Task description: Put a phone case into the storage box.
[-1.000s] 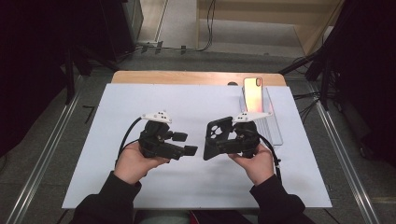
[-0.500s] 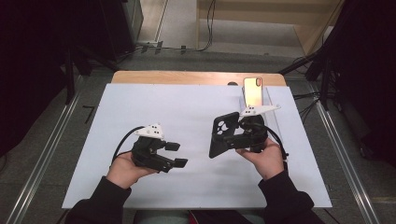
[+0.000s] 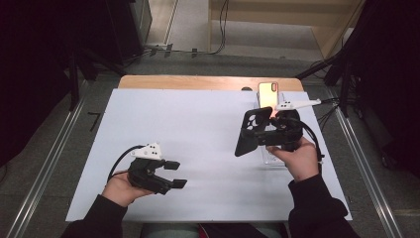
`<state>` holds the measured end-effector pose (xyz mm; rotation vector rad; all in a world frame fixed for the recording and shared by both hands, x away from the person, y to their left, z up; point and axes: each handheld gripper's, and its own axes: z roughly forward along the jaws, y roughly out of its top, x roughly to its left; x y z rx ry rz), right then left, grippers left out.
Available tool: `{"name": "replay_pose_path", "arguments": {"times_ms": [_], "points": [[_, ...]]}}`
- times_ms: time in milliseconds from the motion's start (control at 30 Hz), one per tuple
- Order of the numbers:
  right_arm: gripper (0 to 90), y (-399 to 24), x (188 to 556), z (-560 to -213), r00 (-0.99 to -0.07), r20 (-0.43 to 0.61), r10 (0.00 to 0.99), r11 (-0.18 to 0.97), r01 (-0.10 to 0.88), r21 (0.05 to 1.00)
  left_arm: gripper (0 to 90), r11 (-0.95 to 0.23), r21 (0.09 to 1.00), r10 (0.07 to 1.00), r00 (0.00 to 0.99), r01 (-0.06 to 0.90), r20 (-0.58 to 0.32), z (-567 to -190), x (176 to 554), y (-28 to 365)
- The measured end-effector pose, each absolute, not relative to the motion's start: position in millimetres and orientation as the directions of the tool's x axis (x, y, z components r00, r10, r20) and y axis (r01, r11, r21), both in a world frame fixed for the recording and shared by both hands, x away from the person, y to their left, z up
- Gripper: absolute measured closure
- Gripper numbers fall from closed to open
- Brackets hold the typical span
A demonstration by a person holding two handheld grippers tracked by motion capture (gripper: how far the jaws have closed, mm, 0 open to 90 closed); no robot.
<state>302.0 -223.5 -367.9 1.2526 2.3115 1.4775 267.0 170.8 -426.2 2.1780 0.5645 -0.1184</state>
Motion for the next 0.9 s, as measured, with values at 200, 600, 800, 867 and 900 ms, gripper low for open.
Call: {"name": "replay_pose_path", "arguments": {"times_ms": [200, 600, 800, 867, 900], "points": [[18.9, -245.8, 306.1, -358.0, -0.608, 0.304, 0.734, 0.134, 0.568, 0.812, 31.3, -0.509, 0.734, 0.379, 0.882, 0.45, -0.278, -427.6, 264.2, 181.5], [19.0, -276.9, 326.2, -358.2, -0.524, 0.278, 0.805, 0.093, 0.575, 0.813, 31.3, -0.486, 0.719, 0.44, 0.85, 0.497, -0.29, -436.3, 264.4, 196.8], [19.0, -289.1, 342.0, -362.0, -0.471, 0.265, 0.841, 0.076, 0.588, 0.805, 31.3, -0.46, 0.716, 0.478, 0.826, 0.525, -0.299, -438.6, 264.6, 203.7], [19.0, -294.2, 346.1, -363.4, -0.458, 0.262, 0.849, 0.07, 0.591, 0.804, 31.3, -0.45, 0.717, 0.479, 0.821, 0.532, -0.309, -439.1, 264.4, 205.8], [19.1, -296.4, 348.4, -363.9, -0.45, 0.259, 0.854, 0.07, 0.594, 0.801, 31.3, -0.446, 0.719, 0.481, 0.82, 0.534, -0.31, -439.7, 264.3, 206.7]]}}
